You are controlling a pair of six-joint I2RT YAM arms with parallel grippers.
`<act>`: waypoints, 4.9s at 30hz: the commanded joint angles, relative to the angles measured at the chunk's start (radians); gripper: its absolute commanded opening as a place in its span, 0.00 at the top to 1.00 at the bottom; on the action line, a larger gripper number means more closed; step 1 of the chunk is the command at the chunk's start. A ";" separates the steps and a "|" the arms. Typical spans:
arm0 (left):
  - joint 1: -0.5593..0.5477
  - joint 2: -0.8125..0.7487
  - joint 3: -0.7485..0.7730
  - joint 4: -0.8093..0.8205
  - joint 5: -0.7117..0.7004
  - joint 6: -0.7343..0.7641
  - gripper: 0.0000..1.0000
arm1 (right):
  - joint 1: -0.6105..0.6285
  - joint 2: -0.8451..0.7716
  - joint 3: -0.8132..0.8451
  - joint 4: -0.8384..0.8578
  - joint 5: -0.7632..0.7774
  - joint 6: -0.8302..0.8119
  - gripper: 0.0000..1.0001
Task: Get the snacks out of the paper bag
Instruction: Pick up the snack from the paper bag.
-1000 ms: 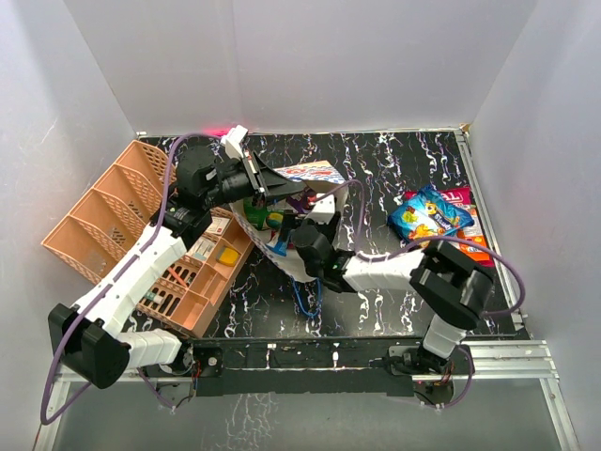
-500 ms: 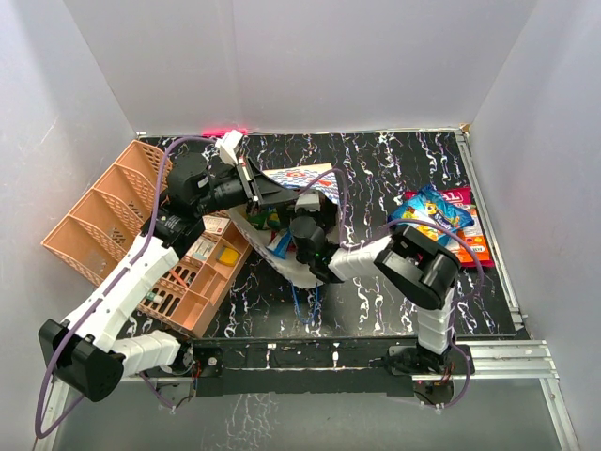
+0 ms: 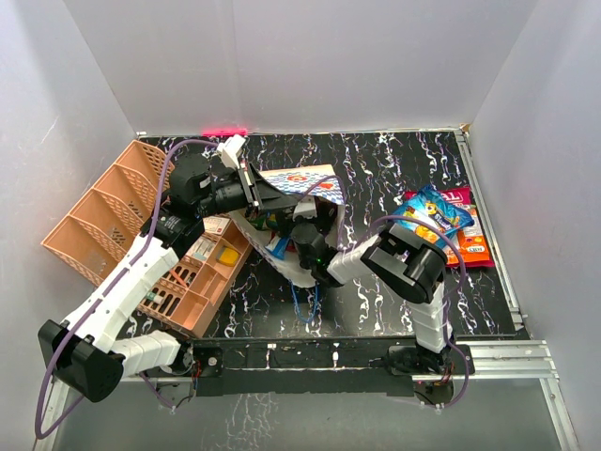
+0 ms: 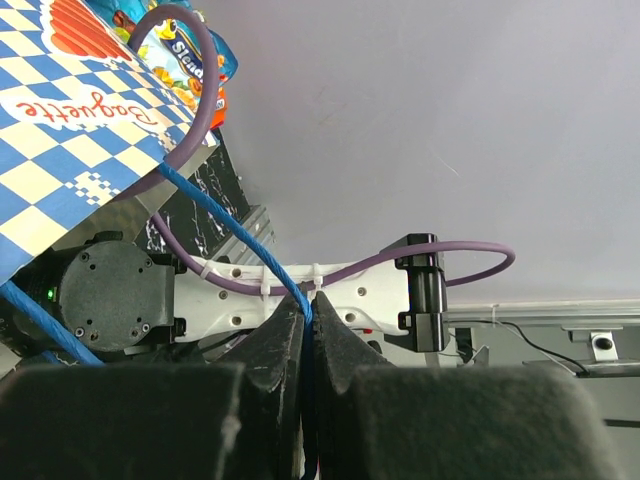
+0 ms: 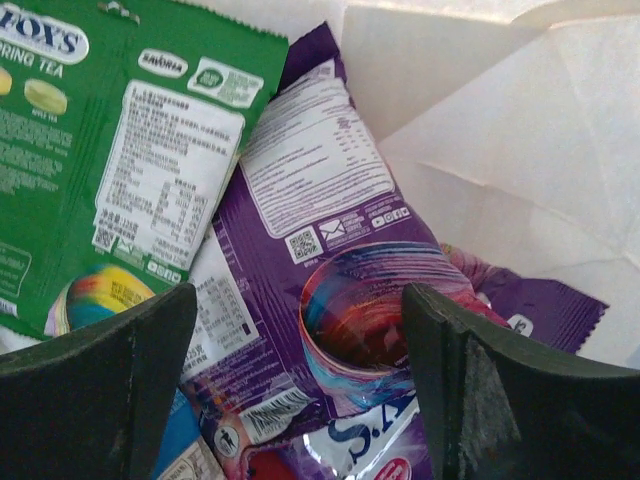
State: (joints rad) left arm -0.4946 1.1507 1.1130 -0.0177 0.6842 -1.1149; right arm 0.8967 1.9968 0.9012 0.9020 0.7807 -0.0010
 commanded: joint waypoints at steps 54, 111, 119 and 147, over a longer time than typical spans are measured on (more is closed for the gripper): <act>-0.004 0.029 0.073 -0.004 0.013 0.006 1.00 | -0.087 -0.234 0.028 -0.484 -0.083 0.853 0.29; -0.004 -0.006 0.033 -0.076 -0.011 0.039 1.00 | -0.204 0.051 0.181 0.082 -0.445 0.548 0.85; -0.004 0.037 0.072 -0.067 -0.015 0.043 1.00 | -0.186 -0.163 0.058 0.082 -0.483 0.487 0.92; -0.004 0.156 0.121 0.102 0.053 -0.050 1.00 | -0.163 -0.471 -0.228 -0.500 -0.306 0.834 0.67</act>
State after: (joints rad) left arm -0.4942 1.3128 1.2339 0.0238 0.6930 -1.1370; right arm 0.7372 1.4876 0.6109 0.4583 0.4213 0.7425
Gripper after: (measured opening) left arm 0.017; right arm 0.276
